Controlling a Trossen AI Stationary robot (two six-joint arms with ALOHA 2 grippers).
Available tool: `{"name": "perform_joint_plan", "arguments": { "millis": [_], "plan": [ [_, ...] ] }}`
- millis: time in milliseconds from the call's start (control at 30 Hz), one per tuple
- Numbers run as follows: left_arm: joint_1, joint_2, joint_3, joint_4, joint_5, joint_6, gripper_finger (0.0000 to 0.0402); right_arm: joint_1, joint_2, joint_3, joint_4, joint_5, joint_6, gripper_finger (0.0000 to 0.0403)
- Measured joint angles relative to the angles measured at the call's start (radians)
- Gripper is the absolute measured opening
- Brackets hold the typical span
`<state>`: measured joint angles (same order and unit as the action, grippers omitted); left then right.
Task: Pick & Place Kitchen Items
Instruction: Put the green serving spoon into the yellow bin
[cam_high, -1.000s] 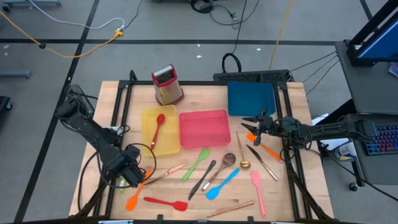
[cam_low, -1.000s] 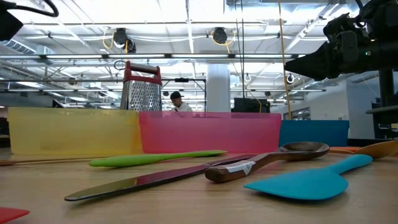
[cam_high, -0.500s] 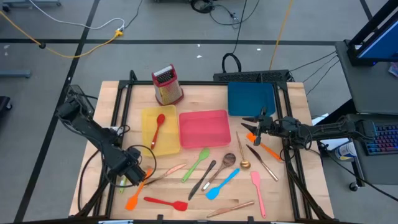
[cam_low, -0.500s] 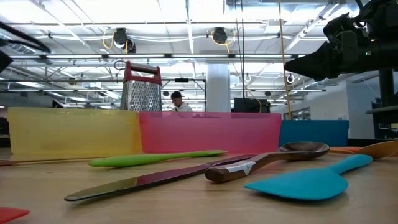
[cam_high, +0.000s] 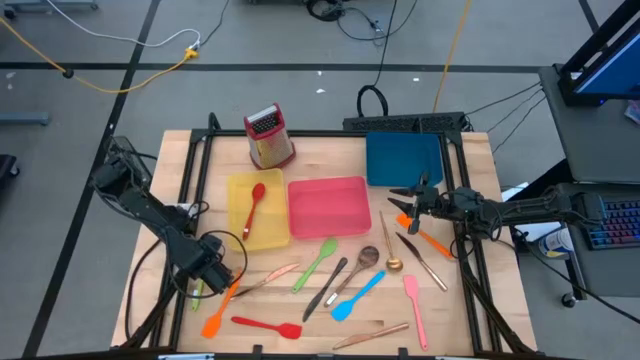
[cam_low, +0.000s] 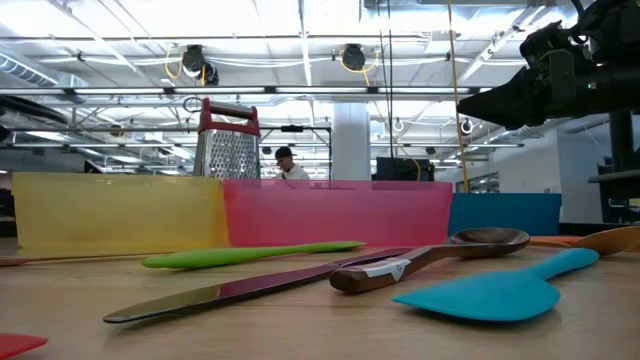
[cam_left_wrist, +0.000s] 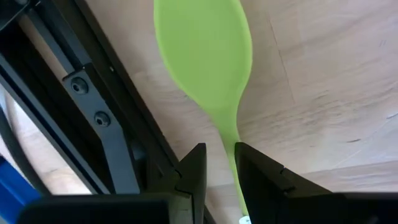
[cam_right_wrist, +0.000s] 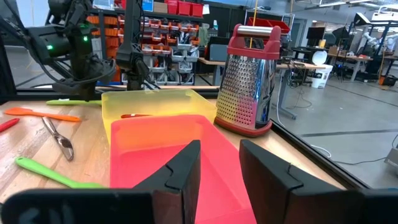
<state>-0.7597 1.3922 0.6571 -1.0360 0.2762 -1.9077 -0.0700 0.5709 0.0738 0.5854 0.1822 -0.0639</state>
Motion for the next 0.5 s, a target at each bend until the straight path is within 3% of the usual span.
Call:
{"name": "perform_joint_plan", "arguments": {
  "millis": [500],
  "plan": [
    [-0.001,0.002,-0.005,0.070,-0.050,-0.060,0.0093,0.000,0.000,0.000,-0.008,0.000,0.000,0.0105]
  ]
}}
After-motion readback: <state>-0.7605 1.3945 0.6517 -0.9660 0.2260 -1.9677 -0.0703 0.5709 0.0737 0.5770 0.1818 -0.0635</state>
